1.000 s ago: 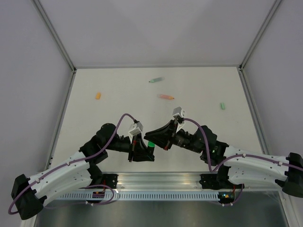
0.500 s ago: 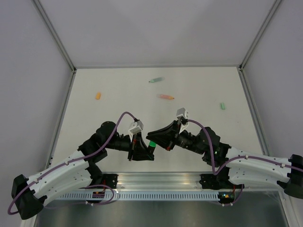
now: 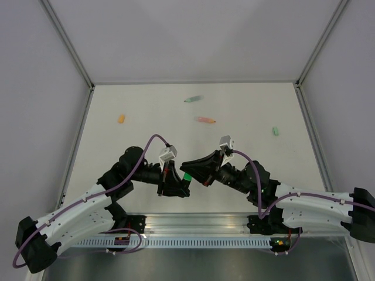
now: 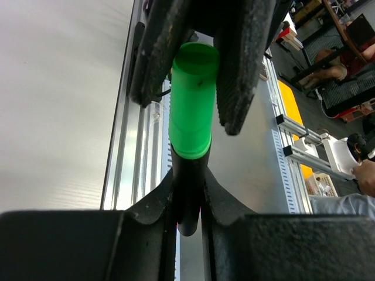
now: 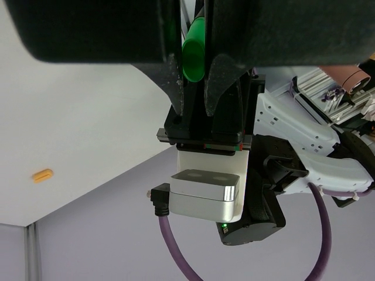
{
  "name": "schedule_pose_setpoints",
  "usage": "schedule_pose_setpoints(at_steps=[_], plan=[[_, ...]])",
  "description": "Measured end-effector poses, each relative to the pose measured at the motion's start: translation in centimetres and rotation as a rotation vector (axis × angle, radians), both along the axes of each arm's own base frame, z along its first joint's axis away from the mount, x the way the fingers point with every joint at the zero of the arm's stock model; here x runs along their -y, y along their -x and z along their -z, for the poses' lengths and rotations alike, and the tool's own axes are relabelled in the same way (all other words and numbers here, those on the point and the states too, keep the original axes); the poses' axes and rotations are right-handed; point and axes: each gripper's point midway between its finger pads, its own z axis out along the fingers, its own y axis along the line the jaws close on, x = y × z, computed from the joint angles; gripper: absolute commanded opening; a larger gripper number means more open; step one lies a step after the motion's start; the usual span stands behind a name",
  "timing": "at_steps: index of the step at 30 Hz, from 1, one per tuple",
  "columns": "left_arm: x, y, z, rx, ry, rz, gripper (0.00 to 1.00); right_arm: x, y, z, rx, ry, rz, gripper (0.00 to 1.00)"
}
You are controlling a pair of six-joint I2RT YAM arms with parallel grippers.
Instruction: Insert the pens into the pen caps
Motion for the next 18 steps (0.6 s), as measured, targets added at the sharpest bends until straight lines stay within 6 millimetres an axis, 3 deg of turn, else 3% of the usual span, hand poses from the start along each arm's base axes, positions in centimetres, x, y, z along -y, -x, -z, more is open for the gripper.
schedule_pose_setpoints(at_steps=[10,18], plan=[[-0.6,-1.4,-0.5,-0.037,0.009,-0.018,0.02,0.6,-0.7,0.5,-0.016,-0.035,0.055,0.00],[-2.0,-4.2,-3.0,-0.019,0.100,-0.075,0.02,1.1,-1.1,1.3,-0.050,-0.056,0.096,0.00]])
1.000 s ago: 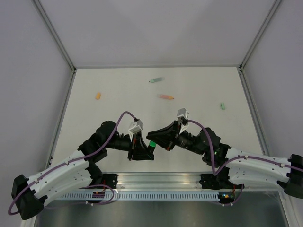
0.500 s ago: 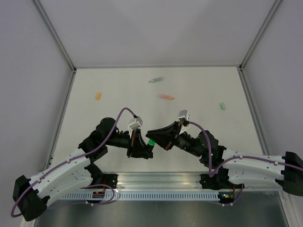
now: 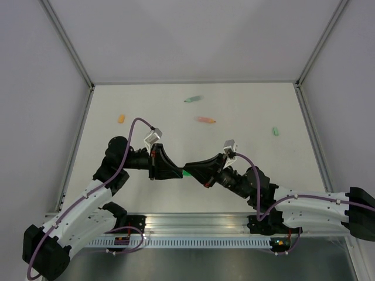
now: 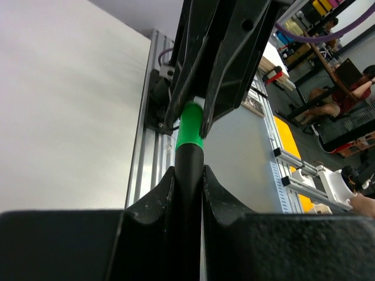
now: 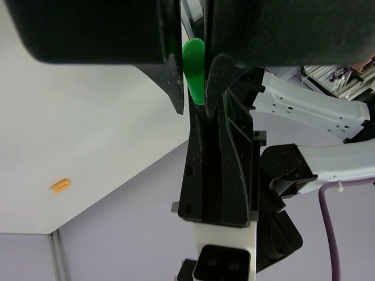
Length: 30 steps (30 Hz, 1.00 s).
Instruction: Insert the pens into the pen caps
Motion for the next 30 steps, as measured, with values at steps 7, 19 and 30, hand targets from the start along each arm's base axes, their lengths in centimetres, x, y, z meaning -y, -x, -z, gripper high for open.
schedule_pose_setpoints(at_steps=[7,19,30], plan=[[0.1,-0.4,-2.0,0.061,0.077,0.047,0.02,-0.9,1.0,-0.4,-0.026,-0.007,-0.019,0.00],[0.7,-1.8,-3.1,0.151,0.166,-0.028,0.02,-0.4,-0.6,-2.2,-0.091,0.045,0.128,0.25],[0.8,-2.0,-4.0,0.172,0.252,-0.084,0.02,0.4,-2.2,-3.1,-0.095,0.164,0.245,0.58]])
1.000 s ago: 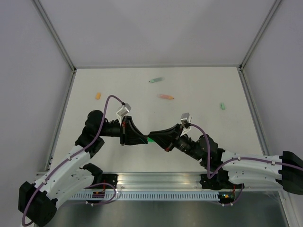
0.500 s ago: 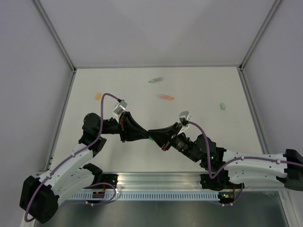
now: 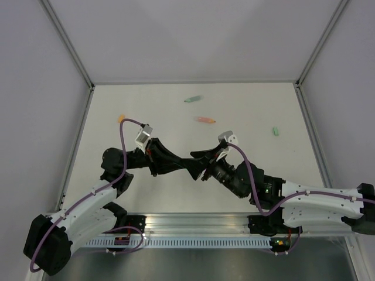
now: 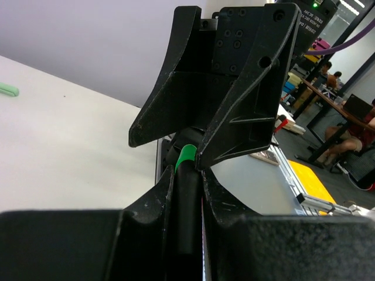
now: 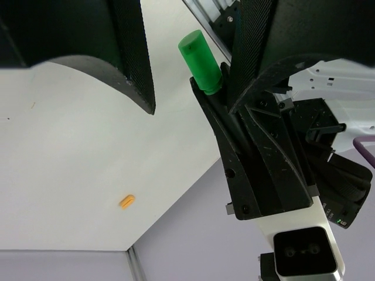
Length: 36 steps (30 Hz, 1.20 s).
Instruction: Insert the pens into the pen caps
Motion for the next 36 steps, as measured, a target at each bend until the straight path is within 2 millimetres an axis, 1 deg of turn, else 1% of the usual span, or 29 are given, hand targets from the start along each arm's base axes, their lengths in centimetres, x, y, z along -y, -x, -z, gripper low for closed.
schedule_pose_setpoints(at_steps=[4,7,10,13,15,18,22,25,28,30,31,32,34,35,36], plan=[[-0.2,-0.1,-0.3,-0.009,0.041,-0.023,0.02,0.5,-0.1,-0.1,-0.001,0.018,0.013,0.62],[-0.3,-0.2,-0.6,-0.018,0.070,-0.037,0.02,1.3,0.0,-0.2,0.002,0.028,0.023,0.64],[-0.5,-0.1,-1.4,-0.006,0.099,-0.043,0.02,2.5,-0.1,-0.8,0.014,0.028,0.040,0.66],[-0.6,0.0,-1.7,0.000,0.109,-0.049,0.02,4.0,0.1,-1.7,0.044,0.032,0.047,0.67],[-0.7,0.1,-1.9,0.003,0.112,-0.049,0.02,4.8,0.3,-1.9,0.068,0.052,0.045,0.67],[-0.8,0.4,-2.1,0.010,0.116,-0.050,0.02,5.4,0.8,-1.8,0.098,0.093,0.012,0.67],[-1.3,1.1,-2.8,0.027,0.129,-0.052,0.02,5.4,1.7,-1.3,0.118,0.121,-0.044,0.67],[-1.5,1.2,-3.2,0.032,0.140,-0.062,0.02,5.4,1.6,0.0,0.102,0.143,-0.041,0.67],[-1.5,1.2,-3.3,0.032,0.143,-0.066,0.02,5.5,0.2,2.2,0.051,0.193,0.044,0.65],[-1.5,1.1,-3.3,0.032,0.144,-0.067,0.02,5.1,-0.8,3.8,0.022,0.233,0.090,0.64],[-1.5,1.2,-3.3,0.033,0.144,-0.067,0.02,4.8,-1.1,4.9,0.019,0.262,0.093,0.65],[-1.5,1.2,-3.3,0.034,0.145,-0.067,0.02,4.5,-1.2,6.1,0.023,0.291,0.081,0.65],[-1.6,1.3,-3.4,0.035,0.145,-0.066,0.02,3.8,-0.2,7.9,0.048,0.331,-0.004,0.67],[-1.6,1.3,-3.4,0.036,0.146,-0.066,0.02,3.4,0.4,8.5,0.061,0.350,-0.053,0.68],[-1.6,1.3,-3.4,0.036,0.146,-0.066,0.02,2.9,0.9,8.8,0.083,0.370,-0.104,0.71]])
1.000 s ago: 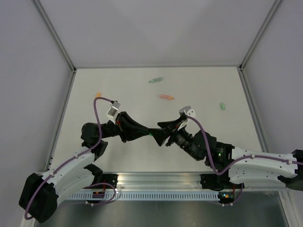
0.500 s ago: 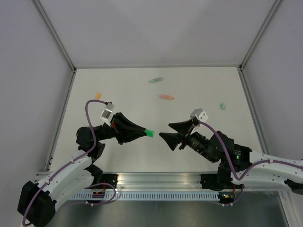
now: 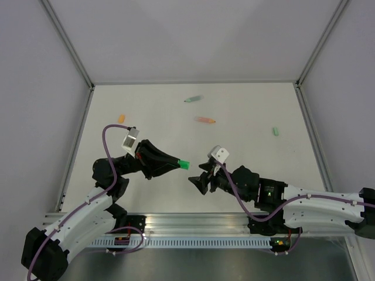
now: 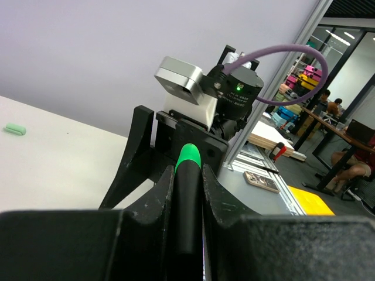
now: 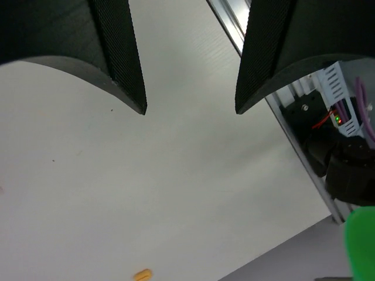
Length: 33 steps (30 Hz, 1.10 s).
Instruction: Insert the pens into the pen caps
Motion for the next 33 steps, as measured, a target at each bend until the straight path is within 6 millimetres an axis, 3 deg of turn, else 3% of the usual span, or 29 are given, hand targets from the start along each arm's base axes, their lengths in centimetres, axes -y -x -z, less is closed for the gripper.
schedule_pose_setpoints(at_steps=[6,15,25,33], plan=[[0.1,0.0,0.4,-0.020,-0.016,0.006,0.02,-1.8,0.9,0.0,0.115,0.063,-0.144,0.75],[0.0,0.6,1.6,-0.091,-0.073,0.026,0.02,-1.4,1.2,-5.0,0.392,0.027,-0.214,0.76],[-0.3,0.9,1.5,-0.107,-0.076,0.018,0.02,-3.0,2.8,-4.3,0.554,0.124,-0.329,0.74],[-0.3,0.6,1.4,-0.122,-0.066,0.000,0.02,-3.8,3.1,-6.1,0.659,0.143,-0.313,0.73]])
